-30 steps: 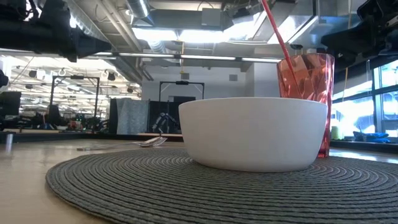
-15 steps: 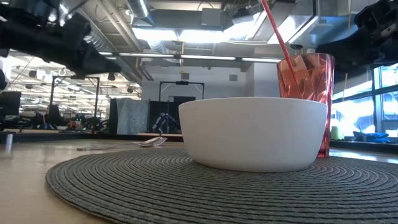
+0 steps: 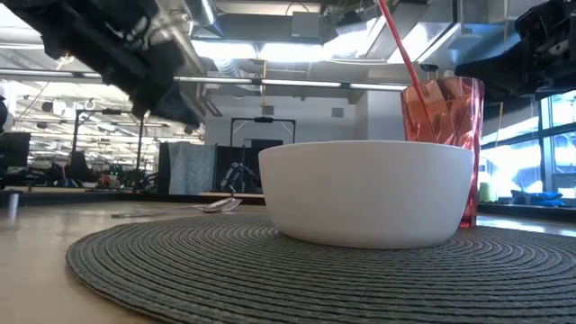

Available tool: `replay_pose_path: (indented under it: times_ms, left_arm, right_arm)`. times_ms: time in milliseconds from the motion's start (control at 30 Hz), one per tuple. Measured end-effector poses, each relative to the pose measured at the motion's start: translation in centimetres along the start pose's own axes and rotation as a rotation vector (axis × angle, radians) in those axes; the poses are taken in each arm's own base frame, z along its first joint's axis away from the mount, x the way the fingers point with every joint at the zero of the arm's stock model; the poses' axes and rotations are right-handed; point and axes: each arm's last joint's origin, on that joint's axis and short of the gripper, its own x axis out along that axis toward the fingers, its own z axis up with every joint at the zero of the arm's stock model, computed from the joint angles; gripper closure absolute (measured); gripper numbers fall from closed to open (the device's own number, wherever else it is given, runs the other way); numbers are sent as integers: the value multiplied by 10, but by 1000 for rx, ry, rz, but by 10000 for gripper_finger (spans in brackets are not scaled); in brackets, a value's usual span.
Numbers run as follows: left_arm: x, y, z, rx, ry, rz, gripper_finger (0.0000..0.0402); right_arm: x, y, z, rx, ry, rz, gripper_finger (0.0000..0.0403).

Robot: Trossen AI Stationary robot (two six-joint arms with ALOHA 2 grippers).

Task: Pick & Place Utensil
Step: Put the silver spoon into the white bowl on the gray placemat

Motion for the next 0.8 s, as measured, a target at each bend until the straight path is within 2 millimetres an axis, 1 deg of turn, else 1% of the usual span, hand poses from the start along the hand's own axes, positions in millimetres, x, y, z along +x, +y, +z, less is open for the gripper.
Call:
replay_pose_path:
  times_ms: [100,167,267,367,500,600,733,800]
  left_arm:
    - [10,0,-12,-88,97,51,397]
    - [16,-4,-22,-93,167,66,397]
    - [22,-14,-33,-103,219,57,393]
    - [26,-27,-42,-101,250,26,377]
    - [30,-46,-44,-93,290,-13,343]
    - [34,-58,-42,-76,341,-34,317]
    - [41,-68,-41,2,448,20,285]
    - [47,-74,-36,42,481,43,272]
  right_arm:
    - [0,0,0,7,-5,4,399]
    - [0,0,-1,5,5,11,399]
    - [0,1,0,36,-5,32,399]
    - [0,2,3,86,-36,79,399]
    - [0,2,7,115,-73,105,399]
    - [0,2,7,120,-79,104,399]
    - [0,2,7,123,-79,105,399]
    - [0,2,7,127,-78,105,399]
